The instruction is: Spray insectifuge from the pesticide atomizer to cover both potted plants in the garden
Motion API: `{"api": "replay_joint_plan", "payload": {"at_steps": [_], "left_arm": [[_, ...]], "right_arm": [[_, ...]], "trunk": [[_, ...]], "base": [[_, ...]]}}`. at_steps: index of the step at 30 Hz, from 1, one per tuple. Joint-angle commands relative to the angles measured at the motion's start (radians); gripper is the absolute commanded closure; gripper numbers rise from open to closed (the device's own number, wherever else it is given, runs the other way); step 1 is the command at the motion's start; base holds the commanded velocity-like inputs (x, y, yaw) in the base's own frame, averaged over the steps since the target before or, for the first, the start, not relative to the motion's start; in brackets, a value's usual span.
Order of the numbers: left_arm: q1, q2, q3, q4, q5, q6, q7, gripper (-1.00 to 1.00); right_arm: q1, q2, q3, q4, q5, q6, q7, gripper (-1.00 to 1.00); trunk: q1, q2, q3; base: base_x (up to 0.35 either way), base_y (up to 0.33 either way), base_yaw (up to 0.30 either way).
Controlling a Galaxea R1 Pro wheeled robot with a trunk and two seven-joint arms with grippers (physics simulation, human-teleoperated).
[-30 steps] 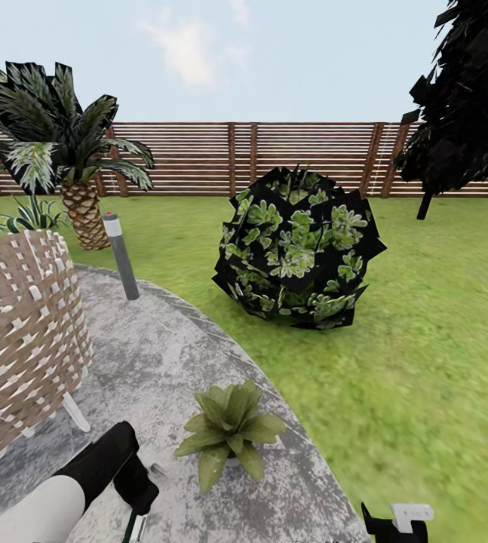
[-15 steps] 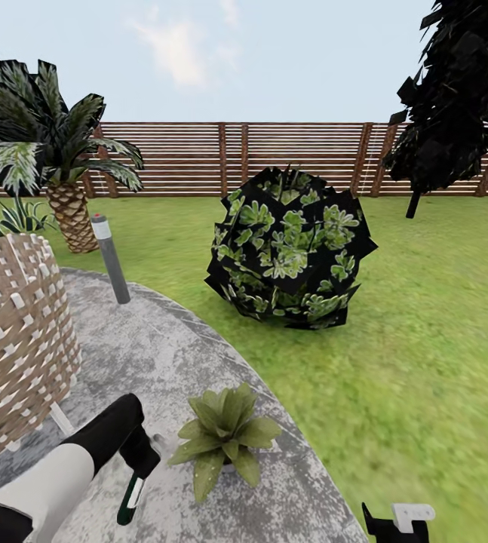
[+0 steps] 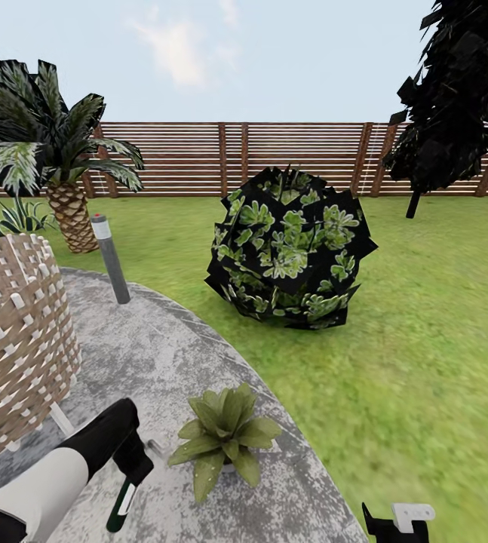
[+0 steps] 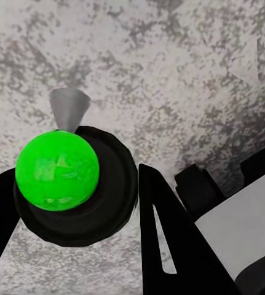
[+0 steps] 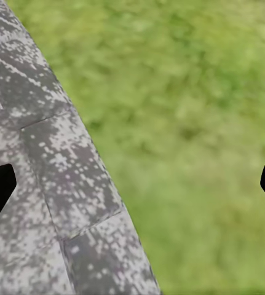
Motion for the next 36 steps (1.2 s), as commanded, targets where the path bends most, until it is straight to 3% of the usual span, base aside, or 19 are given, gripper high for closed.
{"api": "replay_joint_plan", "payload": {"at_steps": [1, 10, 25, 31, 36], "left_arm": [[-0.002, 0.001, -0.002, -0.003, -0.01, 0.003, -0.01, 1.0], [-0.019, -0.018, -0.002, -0.018, -0.012, 0.01, -0.026, 1.0], [-0.022, 0.009, -0.006, -0.001, -0.011, -0.004, -0.031, 1.0], [0.007, 0.039, -0.007, 0.0, -0.013, -0.009, -0.03, 1.0], [0.006, 0.031, -0.005, -0.015, -0.014, -0.007, -0.032, 1.0]], "right_arm": [[-0.001, 0.0, -0.009, 0.001, 0.002, -0.003, 0.008, -1.0], [-0.001, 0.0, -0.009, 0.0, 0.002, -0.004, 0.007, -1.0], [-0.001, 0.0, -0.009, 0.002, 0.002, -0.004, 0.007, -1.0], [-0.001, 0.0, -0.009, 0.002, 0.002, -0.004, 0.007, -1.0], [-0.001, 0.0, -0.009, 0.002, 0.002, -0.004, 0.007, -1.0]], "trunk": [[0.0, 0.0, -0.001], [0.0, 0.0, -0.001], [0.0, 0.0, -0.001], [0.0, 0.0, -0.001], [0.0, 0.0, -0.001]], "base": [[0.0, 0.0, 0.0], [0.0, 0.0, 0.0], [0.0, 0.0, 0.0], [0.0, 0.0, 0.0], [0.0, 0.0, 0.0]]}}
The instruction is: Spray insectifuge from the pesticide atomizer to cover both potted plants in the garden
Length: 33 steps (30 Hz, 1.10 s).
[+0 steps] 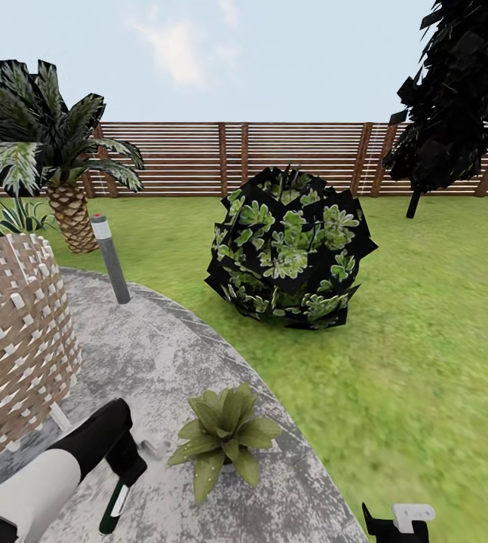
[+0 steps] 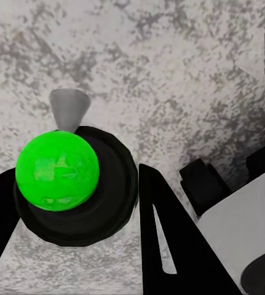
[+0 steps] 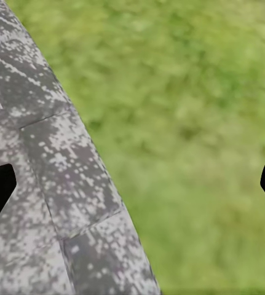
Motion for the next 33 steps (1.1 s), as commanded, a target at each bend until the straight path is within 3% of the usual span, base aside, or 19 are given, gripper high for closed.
{"api": "replay_joint_plan", "payload": {"at_steps": [1, 8, 14, 20, 25, 33], "left_arm": [[-0.003, -0.002, -0.003, -0.005, -0.011, 0.002, -0.01, 1.0], [-0.027, -0.023, -0.002, -0.01, -0.01, 0.014, -0.01, 1.0], [-0.056, -0.024, -0.004, -0.008, -0.013, 0.015, -0.007, 1.0], [-0.04, -0.014, -0.032, 0.009, -0.085, 0.007, -0.005, 1.0], [0.028, -0.013, -0.024, 0.007, -0.086, 0.005, -0.002, 1.0], [0.014, -0.024, -0.023, -0.007, -0.085, 0.014, -0.001, 1.0]], "right_arm": [[-0.001, 0.0, -0.009, 0.001, 0.002, -0.003, 0.008, -1.0], [-0.001, 0.0, -0.009, 0.001, 0.002, -0.003, 0.008, -1.0], [-0.001, 0.0, -0.009, 0.001, 0.002, -0.003, 0.008, -1.0], [-0.001, 0.0, -0.009, 0.001, 0.002, -0.003, 0.008, -1.0], [-0.001, 0.0, -0.009, 0.001, 0.002, -0.003, 0.008, -1.0], [-0.001, 0.001, -0.009, 0.0, 0.002, -0.003, 0.007, -1.0]], "trunk": [[0.0, 0.0, -0.001], [0.0, 0.0, -0.001], [0.0, 0.0, -0.001], [0.0, 0.0, -0.001], [0.0, 0.0, -0.001], [0.0, 0.0, -0.001]], "base": [[0.0, 0.0, 0.0], [0.0, 0.0, 0.0], [0.0, 0.0, 0.0], [0.0, 0.0, 0.0], [0.0, 0.0, 0.0], [0.114, 0.1, 0.0]]}}
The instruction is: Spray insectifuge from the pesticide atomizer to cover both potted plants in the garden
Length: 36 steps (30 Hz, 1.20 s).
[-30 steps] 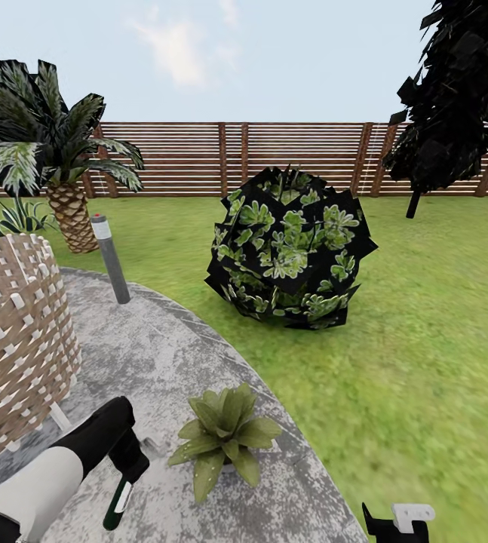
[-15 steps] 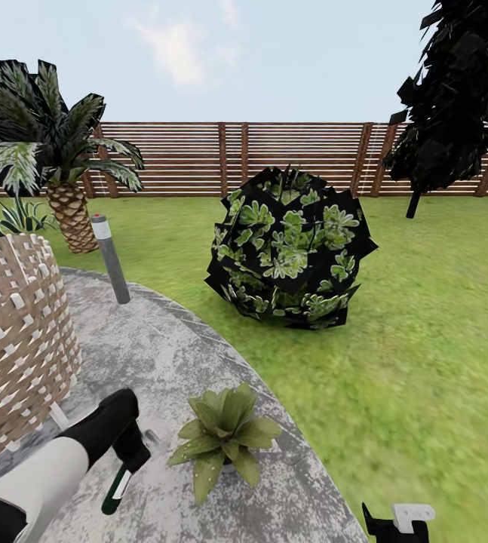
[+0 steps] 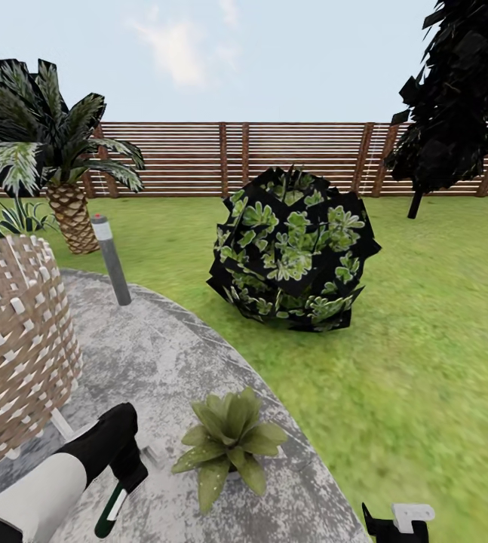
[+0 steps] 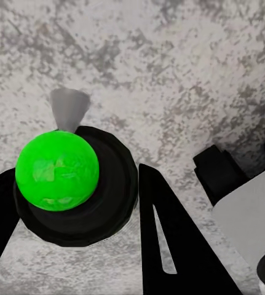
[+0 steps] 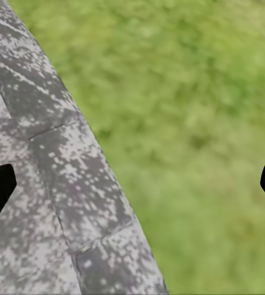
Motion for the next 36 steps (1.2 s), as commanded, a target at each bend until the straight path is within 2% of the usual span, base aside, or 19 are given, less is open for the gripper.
{"api": "replay_joint_plan", "payload": {"at_steps": [1, 6, 10, 11, 14, 16, 19, 21, 25, 26, 28, 33, 36], "left_arm": [[-0.002, 0.0, -0.003, -0.002, -0.01, 0.002, -0.011, 1.0], [-0.003, -0.012, -0.004, -0.004, -0.01, 0.0, -0.012, 1.0], [-0.004, -0.047, -0.008, -0.006, -0.012, -0.001, -0.011, 1.0], [-0.019, -0.066, -0.008, -0.011, -0.014, 0.001, -0.011, 1.0], [-0.059, -0.077, -0.008, -0.011, -0.011, 0.005, -0.013, 1.0], [-0.079, -0.068, -0.01, -0.001, -0.011, 0.005, -0.02, 1.0], [-0.08, -0.058, -0.013, 0.001, -0.014, 0.001, -0.073, 1.0], [-0.072, -0.042, -0.015, 0.002, -0.017, -0.005, -0.104, 1.0], [-0.065, 0.005, -0.017, 0.008, -0.042, -0.011, -0.116, 1.0], [-0.064, 0.01, -0.017, 0.019, -0.045, -0.013, -0.115, 1.0], [-0.062, 0.011, -0.016, 0.053, -0.051, -0.014, -0.11, 1.0], [-0.06, 0.002, -0.015, 0.076, -0.051, -0.015, -0.108, 1.0], [-0.033, -0.001, -0.016, 0.089, -0.052, -0.016, -0.105, 1.0]], "right_arm": [[-0.001, 0.0, -0.009, 0.001, 0.002, -0.004, 0.008, -1.0], [-0.001, 0.0, -0.009, 0.001, 0.002, -0.004, 0.008, -1.0], [-0.001, 0.0, -0.009, 0.0, 0.002, -0.004, 0.008, -1.0], [-0.001, 0.0, -0.009, 0.0, 0.002, -0.004, 0.008, -1.0], [-0.001, 0.0, -0.009, 0.001, 0.002, -0.004, 0.008, -1.0], [-0.001, 0.001, -0.009, 0.001, 0.002, -0.004, 0.008, -1.0], [-0.001, 0.002, -0.009, 0.001, 0.002, -0.004, 0.008, -1.0], [-0.001, 0.002, -0.009, 0.001, 0.002, -0.004, 0.008, -1.0], [-0.001, -0.001, -0.009, 0.001, 0.002, -0.004, 0.008, -1.0], [-0.001, -0.002, -0.009, 0.001, 0.002, -0.004, 0.009, -1.0], [-0.001, -0.002, -0.009, 0.0, 0.002, -0.004, 0.009, -1.0], [-0.001, -0.003, -0.009, 0.0, 0.002, -0.004, 0.009, -1.0], [-0.001, -0.003, -0.009, 0.0, 0.002, -0.004, 0.009, -1.0]], "trunk": [[0.0, 0.0, -0.001], [0.0, 0.0, -0.001], [0.0, 0.0, -0.001], [0.0, 0.0, -0.001], [0.0, 0.0, -0.001], [0.0, 0.0, -0.001], [0.0, 0.0, -0.001], [0.0, 0.0, -0.001], [0.0, 0.0, -0.001], [0.0, 0.0, -0.001], [0.0, 0.0, -0.001], [0.0, 0.0, -0.001], [0.0, 0.0, -0.001]], "base": [[0.232, 0.215, 0.0], [0.14, 0.125, 0.0], [0.015, 0.013, 0.0], [0.002, 0.002, -0.087], [0.001, 0.001, -0.204], [0.0, 0.0, -0.28], [0.0, 0.0, -0.179], [0.0, 0.0, -0.04], [0.0, 0.0, -0.007], [0.0, 0.0, 0.0], [0.0, 0.0, 0.0], [0.0, 0.0, 0.0], [0.0, 0.0, 0.0]]}}
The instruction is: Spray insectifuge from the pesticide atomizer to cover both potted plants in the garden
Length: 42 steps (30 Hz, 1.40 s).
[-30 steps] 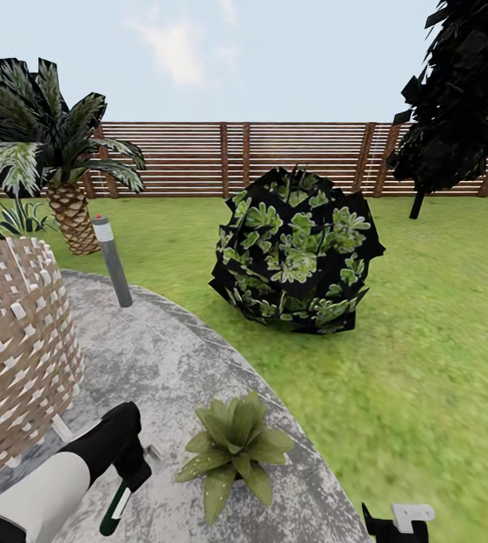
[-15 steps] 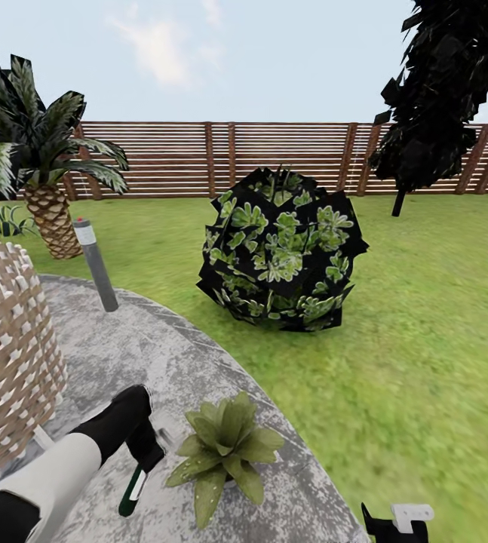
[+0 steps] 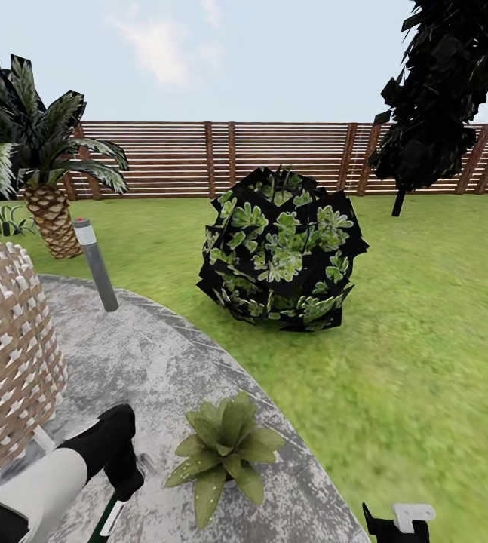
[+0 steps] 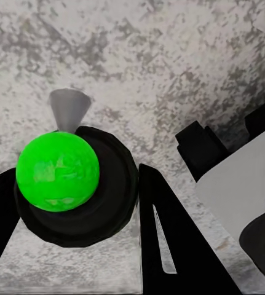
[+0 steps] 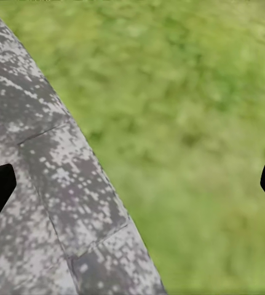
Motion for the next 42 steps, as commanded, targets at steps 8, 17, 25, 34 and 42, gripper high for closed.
{"api": "replay_joint_plan", "payload": {"at_steps": [8, 17, 25, 34, 42], "left_arm": [[0.028, 0.001, 0.0, -0.003, -0.014, 0.003, -0.006, 1.0], [0.021, -0.015, -0.002, -0.043, -0.015, 0.007, -0.007, 1.0], [0.027, -0.013, -0.001, -0.04, -0.014, 0.007, 0.039, 1.0], [0.051, -0.015, 0.006, -0.038, 0.005, 0.007, 0.07, 1.0], [0.051, -0.026, 0.011, -0.056, 0.003, 0.008, 0.069, 1.0]], "right_arm": [[-0.001, 0.0, -0.009, 0.0, 0.002, -0.003, 0.007, -1.0], [-0.001, 0.004, -0.009, 0.0, 0.001, -0.003, 0.007, -1.0], [-0.001, 0.008, -0.01, 0.0, -0.002, -0.003, 0.004, -1.0], [-0.001, 0.008, -0.01, 0.0, -0.002, -0.003, 0.005, -1.0], [-0.001, 0.008, -0.01, 0.0, -0.002, -0.003, 0.005, -1.0]], "trunk": [[0.0, 0.0, -0.001], [0.0, 0.0, -0.001], [0.0, 0.0, -0.001], [0.0, 0.0, -0.001], [0.0, 0.0, -0.001]], "base": [[0.002, 0.0, 0.0], [0.094, 0.053, 0.0], [0.001, 0.001, 0.0], [0.041, 0.02, 0.0], [0.125, 0.085, 0.0]]}}
